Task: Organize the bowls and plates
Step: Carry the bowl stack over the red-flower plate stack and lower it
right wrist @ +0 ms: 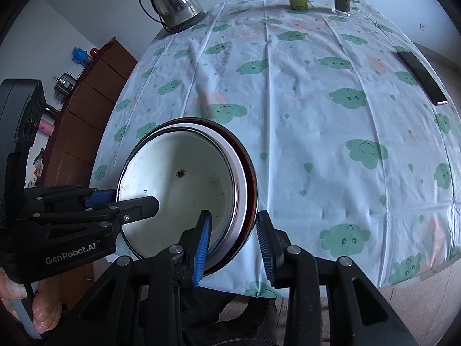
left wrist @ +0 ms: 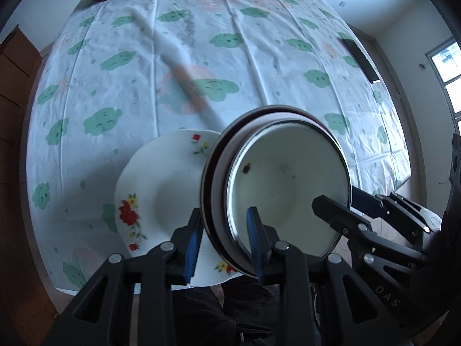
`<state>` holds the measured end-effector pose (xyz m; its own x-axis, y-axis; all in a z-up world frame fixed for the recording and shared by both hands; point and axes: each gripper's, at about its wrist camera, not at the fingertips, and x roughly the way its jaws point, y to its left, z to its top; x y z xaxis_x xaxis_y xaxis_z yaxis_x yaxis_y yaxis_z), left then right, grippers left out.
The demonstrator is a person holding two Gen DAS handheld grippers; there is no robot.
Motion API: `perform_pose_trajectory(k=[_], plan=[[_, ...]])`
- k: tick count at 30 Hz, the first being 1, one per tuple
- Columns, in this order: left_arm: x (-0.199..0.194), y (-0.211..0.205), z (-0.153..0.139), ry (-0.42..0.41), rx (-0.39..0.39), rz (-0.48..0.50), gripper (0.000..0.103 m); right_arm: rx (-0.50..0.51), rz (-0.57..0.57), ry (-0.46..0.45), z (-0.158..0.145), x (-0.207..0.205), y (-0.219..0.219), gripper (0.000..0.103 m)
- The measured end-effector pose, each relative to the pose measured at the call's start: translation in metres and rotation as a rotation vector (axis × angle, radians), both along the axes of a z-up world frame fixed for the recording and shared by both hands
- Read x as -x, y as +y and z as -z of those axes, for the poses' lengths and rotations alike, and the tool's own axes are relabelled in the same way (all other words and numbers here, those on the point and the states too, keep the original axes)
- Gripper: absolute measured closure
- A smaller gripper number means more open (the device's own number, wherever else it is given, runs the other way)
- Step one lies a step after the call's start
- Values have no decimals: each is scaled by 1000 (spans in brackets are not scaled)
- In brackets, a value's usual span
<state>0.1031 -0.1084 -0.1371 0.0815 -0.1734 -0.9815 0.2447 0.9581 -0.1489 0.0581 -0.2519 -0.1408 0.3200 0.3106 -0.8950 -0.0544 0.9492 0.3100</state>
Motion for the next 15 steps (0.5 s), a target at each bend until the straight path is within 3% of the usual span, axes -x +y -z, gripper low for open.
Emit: perform_pose_trajectory(k=[15], plan=[[-1,34,5,14,-4,-57,75,-3,-58,5,2,-10,32,68]])
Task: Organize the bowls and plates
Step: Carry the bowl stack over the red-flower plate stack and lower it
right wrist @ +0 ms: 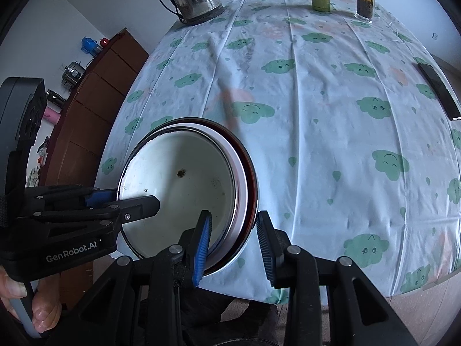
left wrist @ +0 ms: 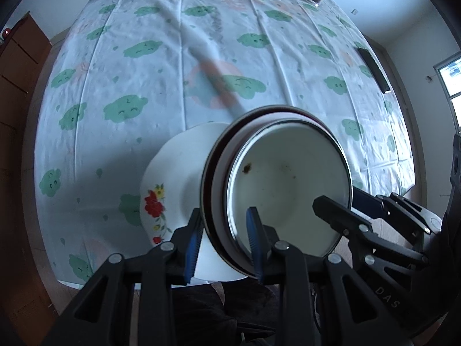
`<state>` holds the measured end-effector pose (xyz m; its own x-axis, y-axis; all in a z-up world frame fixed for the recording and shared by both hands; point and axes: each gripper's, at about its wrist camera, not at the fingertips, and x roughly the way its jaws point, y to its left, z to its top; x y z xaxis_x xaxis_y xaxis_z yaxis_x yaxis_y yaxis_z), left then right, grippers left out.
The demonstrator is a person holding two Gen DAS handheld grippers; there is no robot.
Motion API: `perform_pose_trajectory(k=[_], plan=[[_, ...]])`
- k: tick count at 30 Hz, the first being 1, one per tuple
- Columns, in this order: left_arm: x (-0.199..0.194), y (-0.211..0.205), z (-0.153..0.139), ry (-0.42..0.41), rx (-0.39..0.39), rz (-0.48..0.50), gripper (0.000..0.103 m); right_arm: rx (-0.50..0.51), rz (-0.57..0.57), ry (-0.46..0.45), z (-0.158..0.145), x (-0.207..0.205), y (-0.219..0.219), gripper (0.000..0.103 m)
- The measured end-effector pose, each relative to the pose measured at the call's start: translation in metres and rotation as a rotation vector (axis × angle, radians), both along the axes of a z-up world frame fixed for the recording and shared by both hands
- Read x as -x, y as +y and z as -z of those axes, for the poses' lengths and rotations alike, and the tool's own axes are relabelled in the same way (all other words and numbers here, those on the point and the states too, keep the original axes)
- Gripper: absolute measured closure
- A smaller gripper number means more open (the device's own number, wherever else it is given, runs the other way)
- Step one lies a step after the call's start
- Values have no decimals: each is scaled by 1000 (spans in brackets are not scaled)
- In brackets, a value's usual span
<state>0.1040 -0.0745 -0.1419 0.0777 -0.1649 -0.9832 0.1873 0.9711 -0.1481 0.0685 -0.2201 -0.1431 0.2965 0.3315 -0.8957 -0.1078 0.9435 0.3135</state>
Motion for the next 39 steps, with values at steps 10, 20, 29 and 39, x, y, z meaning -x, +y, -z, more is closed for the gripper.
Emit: perform_pose_trajectory(k=[10,20,29,39], plan=[[0,23,11,27,-13,-41,75,1,-48,22,9,-5,25,68],[0,37,21,48,-23,-64,75,10,-80,47,19,-9,41,68],[-1,41,29,65,-23,-67,76,17,-89,56,23,-12,47,68],[-2,39,34,76,-20,-64,76,26,-87,74,29,-15,47,68]])
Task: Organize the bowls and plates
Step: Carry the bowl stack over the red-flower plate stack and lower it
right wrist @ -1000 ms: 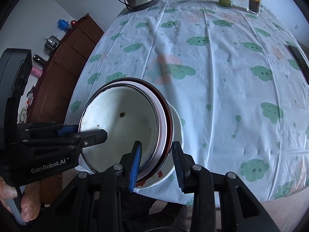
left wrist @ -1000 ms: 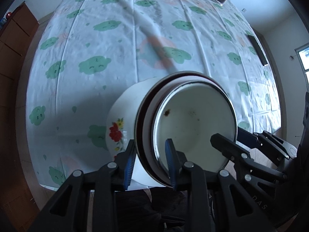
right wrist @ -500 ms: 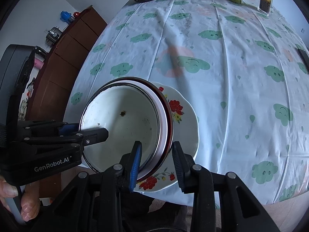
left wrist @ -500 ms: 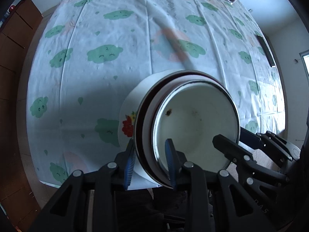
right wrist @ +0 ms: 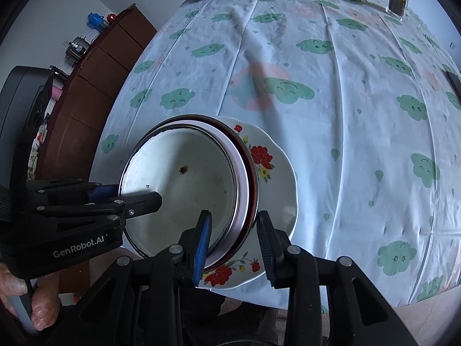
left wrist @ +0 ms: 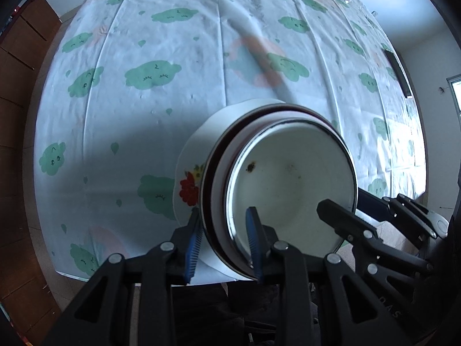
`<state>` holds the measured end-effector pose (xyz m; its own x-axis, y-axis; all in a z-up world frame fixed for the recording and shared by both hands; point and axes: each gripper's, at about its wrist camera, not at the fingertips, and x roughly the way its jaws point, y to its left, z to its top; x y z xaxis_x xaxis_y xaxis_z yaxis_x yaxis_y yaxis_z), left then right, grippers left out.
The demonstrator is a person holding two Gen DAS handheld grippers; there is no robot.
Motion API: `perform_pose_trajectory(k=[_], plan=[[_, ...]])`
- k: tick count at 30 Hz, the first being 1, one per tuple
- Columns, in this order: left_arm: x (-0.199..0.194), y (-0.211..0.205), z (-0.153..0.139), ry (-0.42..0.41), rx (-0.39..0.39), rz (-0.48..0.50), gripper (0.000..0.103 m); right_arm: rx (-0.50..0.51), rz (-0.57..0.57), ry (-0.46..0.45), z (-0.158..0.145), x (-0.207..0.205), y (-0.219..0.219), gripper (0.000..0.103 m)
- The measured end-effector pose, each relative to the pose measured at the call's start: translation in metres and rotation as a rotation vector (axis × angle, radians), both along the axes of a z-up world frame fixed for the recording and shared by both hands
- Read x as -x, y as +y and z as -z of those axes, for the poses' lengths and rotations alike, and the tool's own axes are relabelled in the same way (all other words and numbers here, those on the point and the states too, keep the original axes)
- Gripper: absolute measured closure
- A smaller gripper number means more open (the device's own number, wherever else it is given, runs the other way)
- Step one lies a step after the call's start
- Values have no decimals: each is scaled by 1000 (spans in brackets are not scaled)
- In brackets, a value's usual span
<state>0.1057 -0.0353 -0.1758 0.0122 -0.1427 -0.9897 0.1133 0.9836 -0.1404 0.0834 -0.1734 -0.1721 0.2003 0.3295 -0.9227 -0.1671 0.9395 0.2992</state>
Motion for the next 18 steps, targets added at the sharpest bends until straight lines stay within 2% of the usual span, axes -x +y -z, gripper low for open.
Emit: perform_pose_trajectory(k=[18], plan=[[0,-1,9,6,-15,-14,76,-6,-8,4,4,0,0,68]])
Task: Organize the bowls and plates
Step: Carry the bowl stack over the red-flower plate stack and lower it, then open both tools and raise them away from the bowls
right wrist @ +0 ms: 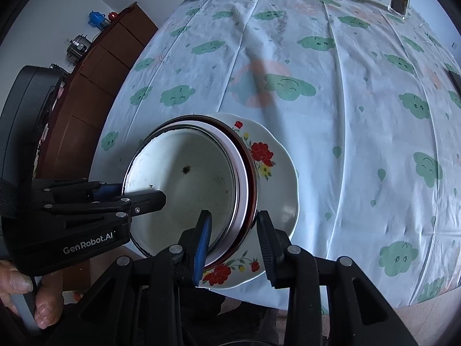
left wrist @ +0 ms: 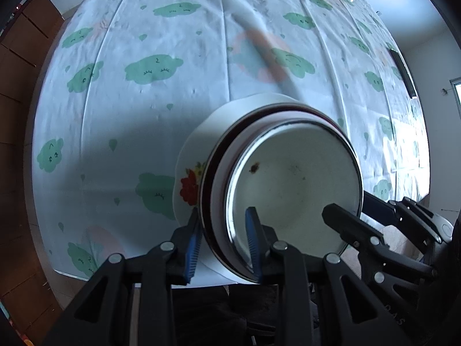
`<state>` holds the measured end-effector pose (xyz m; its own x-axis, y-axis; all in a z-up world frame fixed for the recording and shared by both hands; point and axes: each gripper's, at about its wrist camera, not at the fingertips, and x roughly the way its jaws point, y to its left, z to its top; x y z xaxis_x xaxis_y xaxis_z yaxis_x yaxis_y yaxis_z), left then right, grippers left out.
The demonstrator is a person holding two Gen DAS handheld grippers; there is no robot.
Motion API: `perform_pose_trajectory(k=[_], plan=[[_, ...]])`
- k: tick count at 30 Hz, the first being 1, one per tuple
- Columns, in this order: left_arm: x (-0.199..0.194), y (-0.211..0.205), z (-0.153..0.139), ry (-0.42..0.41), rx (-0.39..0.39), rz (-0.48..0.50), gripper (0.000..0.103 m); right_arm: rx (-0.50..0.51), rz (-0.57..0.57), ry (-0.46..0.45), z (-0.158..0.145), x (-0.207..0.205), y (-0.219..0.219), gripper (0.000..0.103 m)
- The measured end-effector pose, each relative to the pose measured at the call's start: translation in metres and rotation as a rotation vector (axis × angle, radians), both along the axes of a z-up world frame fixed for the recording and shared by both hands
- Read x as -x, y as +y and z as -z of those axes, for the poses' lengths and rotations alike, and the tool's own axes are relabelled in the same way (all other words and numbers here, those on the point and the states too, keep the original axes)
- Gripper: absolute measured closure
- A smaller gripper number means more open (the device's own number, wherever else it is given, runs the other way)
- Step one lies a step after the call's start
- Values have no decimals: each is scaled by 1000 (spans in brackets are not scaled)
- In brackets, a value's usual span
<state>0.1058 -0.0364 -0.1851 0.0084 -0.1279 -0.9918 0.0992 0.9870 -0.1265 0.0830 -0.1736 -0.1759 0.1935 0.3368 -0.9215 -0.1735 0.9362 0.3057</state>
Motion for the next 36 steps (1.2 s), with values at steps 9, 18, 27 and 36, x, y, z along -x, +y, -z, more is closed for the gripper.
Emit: perform_pose_trajectory(k=[9,18,27,36], plan=[[0,-1,0,-3,3,-8,74,0,-8,-19,0,4,0,67],[2,-3,-3,-11,7,-18,61,-17,-17,-31,-3,5,-2,63],[9,1,-38,-160,-47,-24,44,14,-23,-146,-37,14,-5,48],[28,10,-121,-547,-130,-42,30,110,15,-515,-109,43,-11,47]])
